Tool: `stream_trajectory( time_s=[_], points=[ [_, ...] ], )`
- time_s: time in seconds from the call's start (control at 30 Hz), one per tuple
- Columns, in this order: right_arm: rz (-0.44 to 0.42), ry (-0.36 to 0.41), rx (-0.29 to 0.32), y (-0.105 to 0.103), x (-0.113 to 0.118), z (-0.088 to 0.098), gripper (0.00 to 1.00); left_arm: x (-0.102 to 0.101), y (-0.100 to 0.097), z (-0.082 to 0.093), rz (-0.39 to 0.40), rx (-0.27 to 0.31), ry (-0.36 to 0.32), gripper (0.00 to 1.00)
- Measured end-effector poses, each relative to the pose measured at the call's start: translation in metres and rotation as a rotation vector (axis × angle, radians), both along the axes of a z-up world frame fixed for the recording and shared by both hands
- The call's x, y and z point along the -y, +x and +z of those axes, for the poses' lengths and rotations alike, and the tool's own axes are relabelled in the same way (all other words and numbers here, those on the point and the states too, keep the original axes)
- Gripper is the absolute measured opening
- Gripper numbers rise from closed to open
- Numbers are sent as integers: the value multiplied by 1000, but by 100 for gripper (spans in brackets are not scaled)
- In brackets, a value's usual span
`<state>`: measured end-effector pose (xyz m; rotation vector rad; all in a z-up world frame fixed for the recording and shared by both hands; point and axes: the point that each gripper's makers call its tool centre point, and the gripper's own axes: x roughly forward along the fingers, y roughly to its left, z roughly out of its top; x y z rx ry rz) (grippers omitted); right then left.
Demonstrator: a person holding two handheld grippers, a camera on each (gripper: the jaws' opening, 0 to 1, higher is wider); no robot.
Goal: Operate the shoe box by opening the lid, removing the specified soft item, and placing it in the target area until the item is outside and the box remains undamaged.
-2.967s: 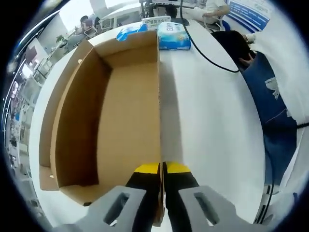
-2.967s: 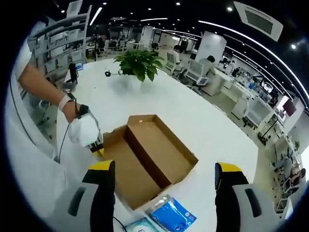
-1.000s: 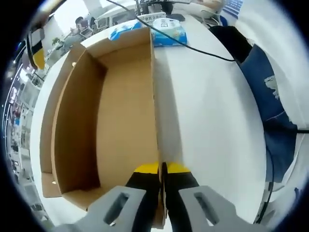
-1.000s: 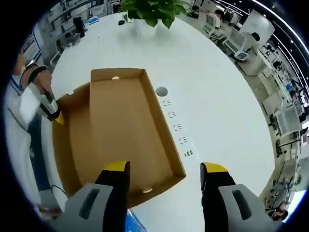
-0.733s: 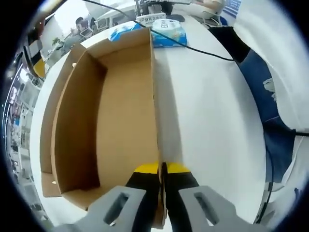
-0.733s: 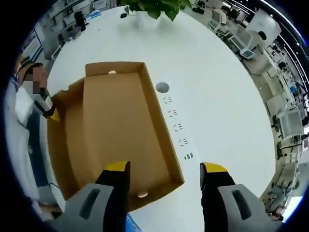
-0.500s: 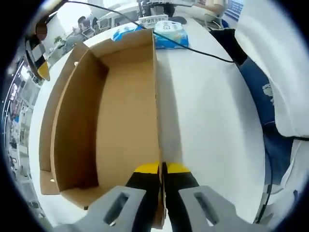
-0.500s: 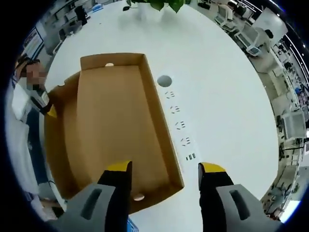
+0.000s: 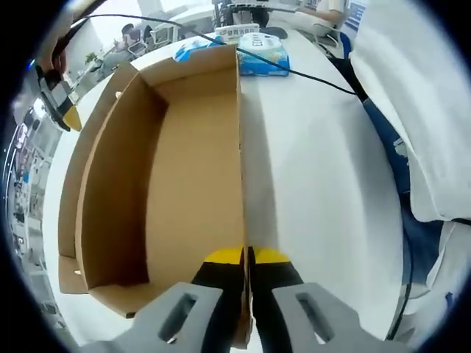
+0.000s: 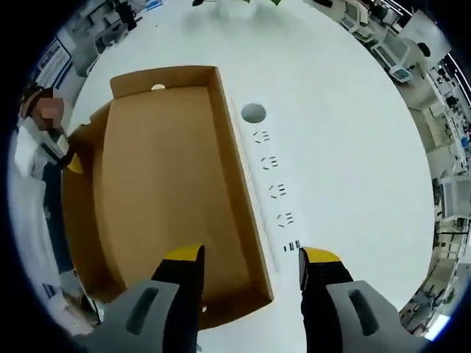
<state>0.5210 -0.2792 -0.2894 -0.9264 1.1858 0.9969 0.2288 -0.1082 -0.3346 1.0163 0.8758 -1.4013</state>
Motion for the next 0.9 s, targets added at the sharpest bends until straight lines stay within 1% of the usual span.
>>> stream_trajectory(
  time_s=[0.1, 0.17, 0.4, 0.57, 0.7, 0.77, 0.8, 0.83, 0.87, 0.9],
  points=[
    [22, -13, -15, 0, 1, -5, 49, 0, 0, 1, 1, 8, -6, 1],
    [32, -20, -17, 4, 1, -10, 47, 0, -1, 2, -8, 17, 8, 1],
    [34, -29, -52, 8, 3, -21, 47, -1, -1, 1, -9, 14, 15, 1],
    [66, -34, -96, 2, 2, -27, 46, -1, -2, 0, -6, 10, 15, 1],
    [59, -30, -92, 6, 0, -32, 46, -1, -2, -1, 3, 4, 14, 1],
    [75, -16, -82, 9, -5, -31, 46, -1, -2, -1, 1, 3, 12, 1],
    [71, -18, -85, 10, -6, -33, 45, -1, -2, -1, 1, 2, 11, 1],
    [62, -14, -103, 8, -7, -34, 44, -1, -2, -1, 1, 1, 11, 1],
    [67, -4, -115, 6, -8, -34, 40, -1, -2, -1, 2, -2, 9, 1],
    [73, -4, -114, 6, -9, -35, 37, -1, -2, -1, 3, -2, 9, 1]
  ],
)
